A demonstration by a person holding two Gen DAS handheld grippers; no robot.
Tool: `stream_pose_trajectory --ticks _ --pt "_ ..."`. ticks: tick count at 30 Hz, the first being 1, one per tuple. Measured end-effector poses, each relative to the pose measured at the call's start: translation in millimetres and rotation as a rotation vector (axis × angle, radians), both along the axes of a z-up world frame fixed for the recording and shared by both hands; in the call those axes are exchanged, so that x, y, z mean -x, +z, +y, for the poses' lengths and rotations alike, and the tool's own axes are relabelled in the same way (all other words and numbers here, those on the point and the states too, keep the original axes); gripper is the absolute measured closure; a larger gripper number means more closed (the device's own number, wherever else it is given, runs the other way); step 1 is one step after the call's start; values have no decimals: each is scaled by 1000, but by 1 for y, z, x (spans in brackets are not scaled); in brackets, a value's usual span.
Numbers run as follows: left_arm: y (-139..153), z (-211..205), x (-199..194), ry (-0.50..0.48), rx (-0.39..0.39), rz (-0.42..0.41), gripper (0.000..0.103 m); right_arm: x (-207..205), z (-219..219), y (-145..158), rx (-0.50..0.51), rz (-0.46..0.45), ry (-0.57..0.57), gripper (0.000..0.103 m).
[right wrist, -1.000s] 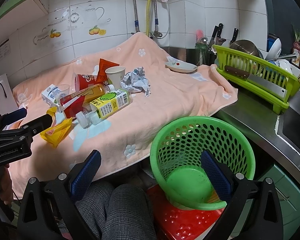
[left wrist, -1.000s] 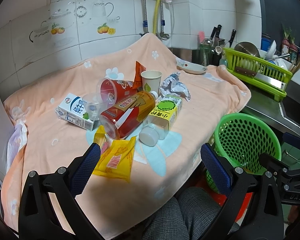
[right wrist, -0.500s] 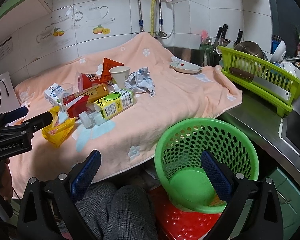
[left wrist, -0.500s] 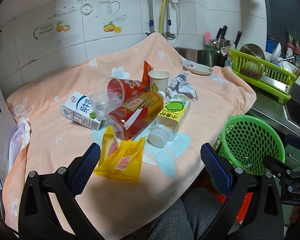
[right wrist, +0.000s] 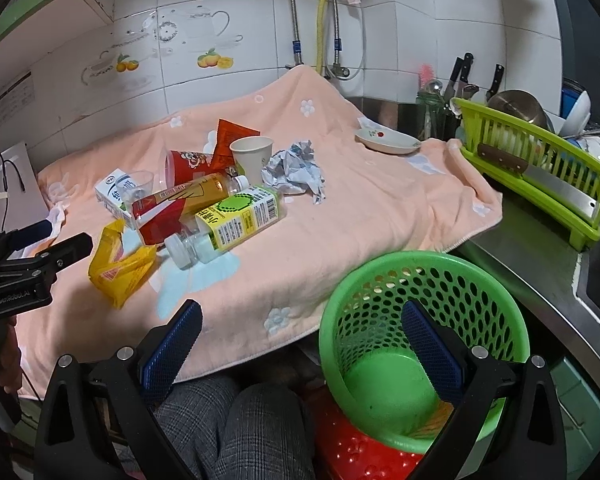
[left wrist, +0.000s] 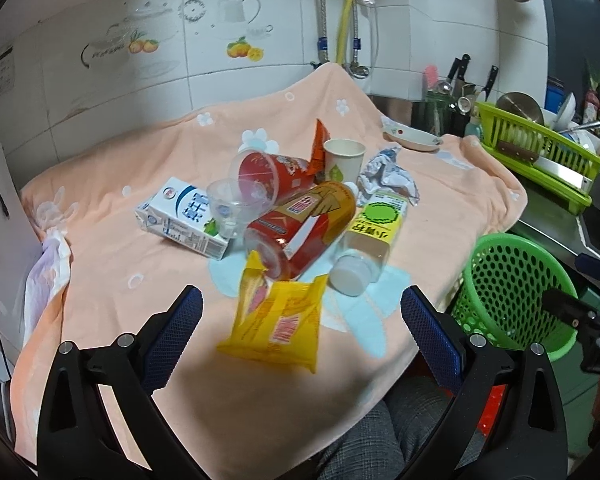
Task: Collect trash
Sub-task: 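Move both tools toward the yellow snack wrapper and green-labelled bottle, then grasp the yellow wrapper with the left tool while the right tool grasps the green-labelled bottle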
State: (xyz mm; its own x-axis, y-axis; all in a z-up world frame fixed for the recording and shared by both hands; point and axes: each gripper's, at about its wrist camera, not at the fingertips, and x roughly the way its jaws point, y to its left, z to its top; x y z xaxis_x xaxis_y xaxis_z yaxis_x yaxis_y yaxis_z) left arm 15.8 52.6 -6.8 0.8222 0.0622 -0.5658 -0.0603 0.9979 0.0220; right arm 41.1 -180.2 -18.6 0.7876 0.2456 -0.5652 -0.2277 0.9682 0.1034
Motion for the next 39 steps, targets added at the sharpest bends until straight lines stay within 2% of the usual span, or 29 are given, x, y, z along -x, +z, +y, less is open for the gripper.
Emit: stream_pose_trajectory --ticks 6,10,16,25,28,39 --pt "-9 13 -7 -17 18 39 9 -11 5 0 -2 10 31 6" --pt "-21 23 -13 11 17 78 11 -16 8 -2 0 15 43 6" --pt "-33 43 -28 29 80 126 19 -27 17 -7 4 34 71 6" --pt "-50 59 -56 -5 104 197 23 -43 32 -13 10 59 104 6" --pt "-57 64 -65 -26 147 228 29 -49 38 -14 8 66 116 6" --pt "-69 59 -69 -123 182 250 75 -93 59 -8 -76 137 141 7"
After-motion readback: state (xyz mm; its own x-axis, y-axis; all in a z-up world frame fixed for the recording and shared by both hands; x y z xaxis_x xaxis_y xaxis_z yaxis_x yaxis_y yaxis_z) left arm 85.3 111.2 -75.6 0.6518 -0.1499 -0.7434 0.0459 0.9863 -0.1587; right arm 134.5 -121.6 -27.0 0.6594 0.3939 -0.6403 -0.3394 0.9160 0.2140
